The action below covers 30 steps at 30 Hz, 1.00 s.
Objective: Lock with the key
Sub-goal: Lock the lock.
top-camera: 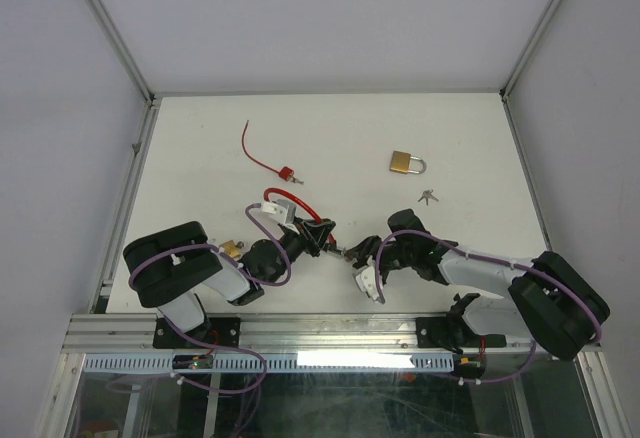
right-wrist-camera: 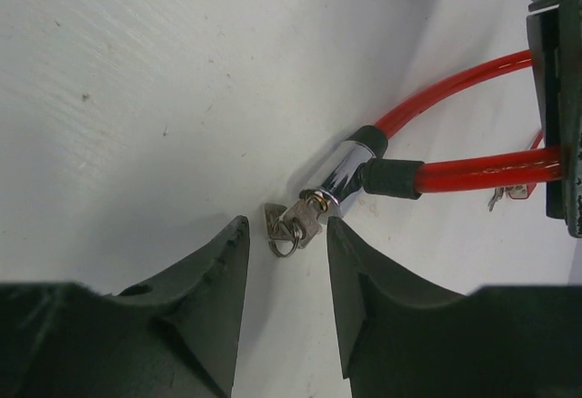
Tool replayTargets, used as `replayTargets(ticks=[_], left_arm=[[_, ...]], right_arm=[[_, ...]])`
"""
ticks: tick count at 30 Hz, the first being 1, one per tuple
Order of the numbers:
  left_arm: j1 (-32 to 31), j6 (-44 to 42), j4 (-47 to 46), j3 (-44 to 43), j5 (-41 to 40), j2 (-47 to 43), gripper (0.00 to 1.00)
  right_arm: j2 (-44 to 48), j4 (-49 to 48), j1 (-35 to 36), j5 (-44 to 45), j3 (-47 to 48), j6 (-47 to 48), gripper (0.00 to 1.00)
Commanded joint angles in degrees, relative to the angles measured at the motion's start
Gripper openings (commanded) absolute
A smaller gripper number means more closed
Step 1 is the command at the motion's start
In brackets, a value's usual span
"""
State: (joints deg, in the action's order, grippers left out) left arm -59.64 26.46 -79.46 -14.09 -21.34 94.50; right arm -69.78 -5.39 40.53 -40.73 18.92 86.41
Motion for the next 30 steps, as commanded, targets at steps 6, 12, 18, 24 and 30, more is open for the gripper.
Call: replayTargets(ticks=[6, 12, 18, 24, 30], left_arm=[[-0.2, -0.4, 2.9, 0.8, 1.3, 1.3, 0.00], [-0.2, -0.4, 2.7, 0.8, 1.3, 1.5, 0.00], [-0.2, -0.3, 2.5, 1.1, 1.2, 1.3, 0.00], [-0.2, -0.2, 2.1, 1.1, 1.3, 1.5, 0.00], [-0.2, 0.0, 1.6, 1.3, 1.3, 1.7, 0.00]], right_arm=[[-0.8, -8.9, 1.5, 0.1, -0.9, -1.0, 0.41], [-1.2, -8.7, 1.7, 2.9, -1.0, -6.9, 0.31], [-1.6, -7.9, 1.7, 3.6, -1.0, -7.3, 0.25], [-1.8, -10.0, 1.7, 3.9, -1.6, -8.7, 0.28], [-2.1, -11.2, 1.7, 4.1, -2.0, -9.8, 0.26]])
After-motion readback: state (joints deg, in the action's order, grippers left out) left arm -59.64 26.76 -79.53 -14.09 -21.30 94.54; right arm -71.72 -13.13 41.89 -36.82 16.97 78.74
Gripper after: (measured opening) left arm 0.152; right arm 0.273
